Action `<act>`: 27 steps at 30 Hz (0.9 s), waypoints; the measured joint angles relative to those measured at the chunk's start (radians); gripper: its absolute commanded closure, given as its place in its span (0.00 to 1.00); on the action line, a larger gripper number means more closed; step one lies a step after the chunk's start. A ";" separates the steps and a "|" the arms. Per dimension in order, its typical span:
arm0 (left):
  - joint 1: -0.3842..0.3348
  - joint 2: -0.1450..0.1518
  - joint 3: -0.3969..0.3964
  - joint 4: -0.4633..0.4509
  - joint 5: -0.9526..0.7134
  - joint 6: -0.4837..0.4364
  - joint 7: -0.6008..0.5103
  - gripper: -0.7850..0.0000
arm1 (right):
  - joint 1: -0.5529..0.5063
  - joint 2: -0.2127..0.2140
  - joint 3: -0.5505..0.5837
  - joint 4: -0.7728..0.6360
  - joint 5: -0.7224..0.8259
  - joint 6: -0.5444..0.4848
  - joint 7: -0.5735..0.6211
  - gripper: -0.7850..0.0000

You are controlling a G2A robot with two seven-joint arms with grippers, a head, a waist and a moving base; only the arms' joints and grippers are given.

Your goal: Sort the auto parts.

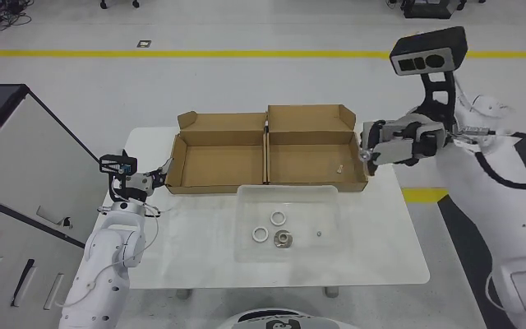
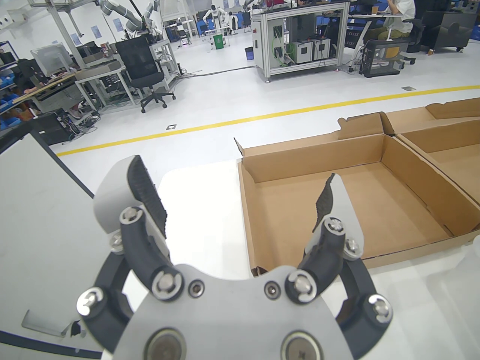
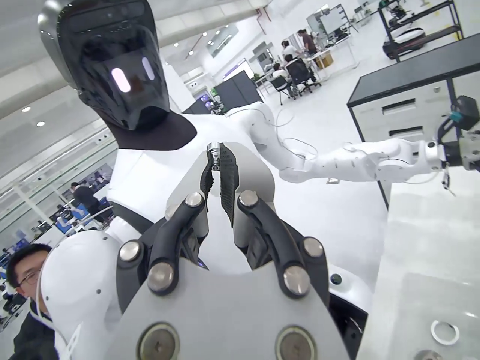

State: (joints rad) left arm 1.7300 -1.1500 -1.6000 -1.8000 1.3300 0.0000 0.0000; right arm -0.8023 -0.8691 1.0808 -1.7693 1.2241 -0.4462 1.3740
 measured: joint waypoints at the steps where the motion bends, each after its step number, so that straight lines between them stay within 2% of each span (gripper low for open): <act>1: 0.000 0.000 0.000 0.000 0.000 0.000 0.000 0.00 | 0.007 -0.008 -0.008 0.004 0.015 0.000 0.000 1.00; 9: 0.000 0.000 0.000 0.000 0.000 0.000 0.000 0.00 | 0.054 -0.068 -0.061 0.038 0.140 0.019 0.019 1.00; 21: 0.000 0.000 0.000 0.000 0.000 0.000 0.000 0.00 | 0.024 -0.073 -0.053 0.002 0.142 0.041 0.001 1.00; 27: 0.000 0.000 0.000 0.000 0.000 0.000 0.000 0.00 | 0.000 -0.103 -0.077 -0.017 0.316 0.079 0.079 1.00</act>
State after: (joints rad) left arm 1.7300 -1.1500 -1.6000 -1.8000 1.3300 0.0000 0.0000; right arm -0.8021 -0.9722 1.0033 -1.7866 1.5406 -0.3673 1.4534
